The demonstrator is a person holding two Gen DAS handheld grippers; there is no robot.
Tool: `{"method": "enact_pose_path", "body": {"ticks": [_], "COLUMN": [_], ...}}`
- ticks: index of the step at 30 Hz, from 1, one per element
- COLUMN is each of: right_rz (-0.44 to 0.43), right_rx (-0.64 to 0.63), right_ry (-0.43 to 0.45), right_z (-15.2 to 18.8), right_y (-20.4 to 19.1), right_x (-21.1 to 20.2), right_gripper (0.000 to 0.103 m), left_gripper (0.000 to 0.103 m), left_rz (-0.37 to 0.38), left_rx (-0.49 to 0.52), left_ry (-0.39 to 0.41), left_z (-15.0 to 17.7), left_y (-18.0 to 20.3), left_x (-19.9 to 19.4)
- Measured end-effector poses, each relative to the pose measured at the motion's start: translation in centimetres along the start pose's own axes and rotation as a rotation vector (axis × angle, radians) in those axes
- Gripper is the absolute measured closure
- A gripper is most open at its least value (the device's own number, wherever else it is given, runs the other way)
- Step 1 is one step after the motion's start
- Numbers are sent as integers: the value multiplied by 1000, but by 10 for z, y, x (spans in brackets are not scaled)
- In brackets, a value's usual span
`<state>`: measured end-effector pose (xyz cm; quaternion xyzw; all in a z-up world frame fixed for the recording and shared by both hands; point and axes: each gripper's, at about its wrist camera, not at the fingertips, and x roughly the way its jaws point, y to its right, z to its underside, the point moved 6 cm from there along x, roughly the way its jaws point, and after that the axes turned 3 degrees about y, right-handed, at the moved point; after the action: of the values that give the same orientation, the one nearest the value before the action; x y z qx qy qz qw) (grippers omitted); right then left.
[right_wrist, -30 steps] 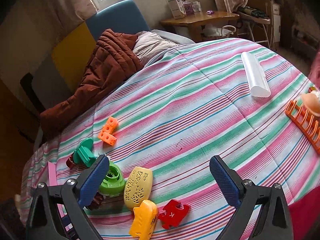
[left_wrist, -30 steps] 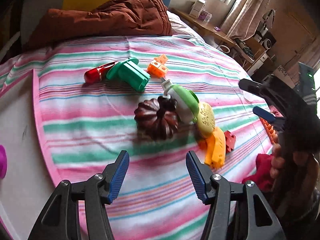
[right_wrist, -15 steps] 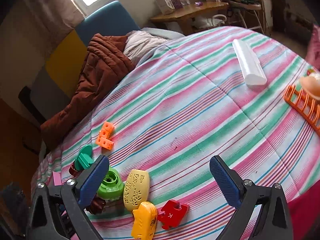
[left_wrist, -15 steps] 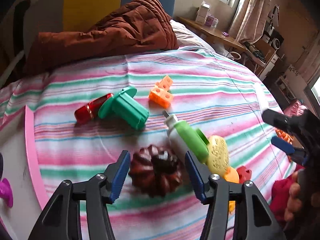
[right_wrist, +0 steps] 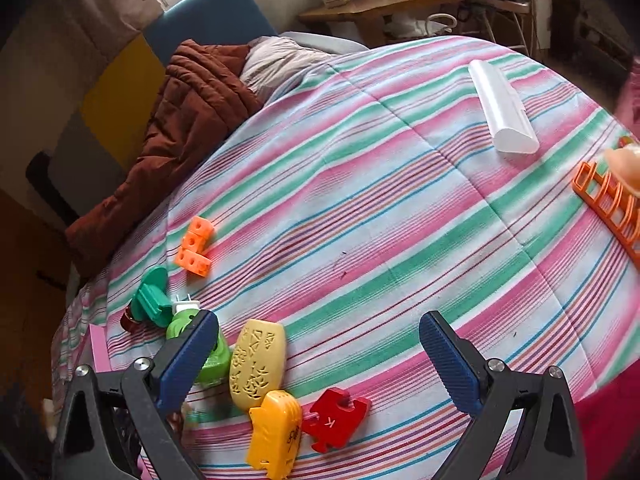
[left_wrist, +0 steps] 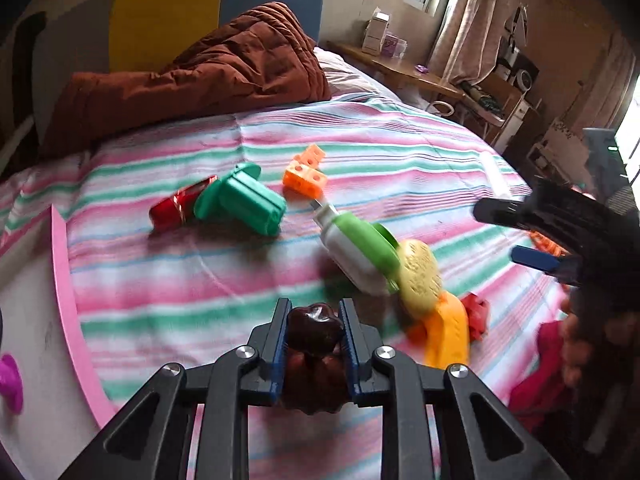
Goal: Organize rigid objects
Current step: 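Grasp brown fluted mold with left gripper while right grasps red K puzzle piece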
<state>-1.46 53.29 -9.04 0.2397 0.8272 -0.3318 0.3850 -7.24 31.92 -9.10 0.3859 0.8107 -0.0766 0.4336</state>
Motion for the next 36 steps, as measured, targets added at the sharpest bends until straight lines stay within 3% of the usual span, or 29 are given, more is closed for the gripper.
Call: {"method": "enact_pose_path", "body": {"ticks": [6,14,16,21,26,29,32,36], "right_rz": [29,84,84,159,123,149,242,264], "right_rx": [-21,-44,-41,-110,-115,-148,-298,-357], "right_ry": [-18,-107,-135,-198,-251,-251,-232,-222], "right_z": [3,18,21,35,53,60,67,70], "right_y": [0,8,10,11,8,5,-8,-14], "right_x": [3,14,16,10,10,17,22,24], "right_gripper": [2,2,7,37,37,38,55,59], "left_gripper": [80,80,80,80,80,80,80,80], "left_rz": [20,37,38,59,68,68,68,64], "left_rx": [-12,51,67,55,43,48,50,38], "left_ry": [-13,-16,-13,-11,-6,-2,-2,-3], "left_z": [28,54,57,63,66,69,73,78], "left_y": [5,19,20,17,13,13,12,10], "left_x": [-23,-43,-47,-52,-56,-59,-61,-60]}}
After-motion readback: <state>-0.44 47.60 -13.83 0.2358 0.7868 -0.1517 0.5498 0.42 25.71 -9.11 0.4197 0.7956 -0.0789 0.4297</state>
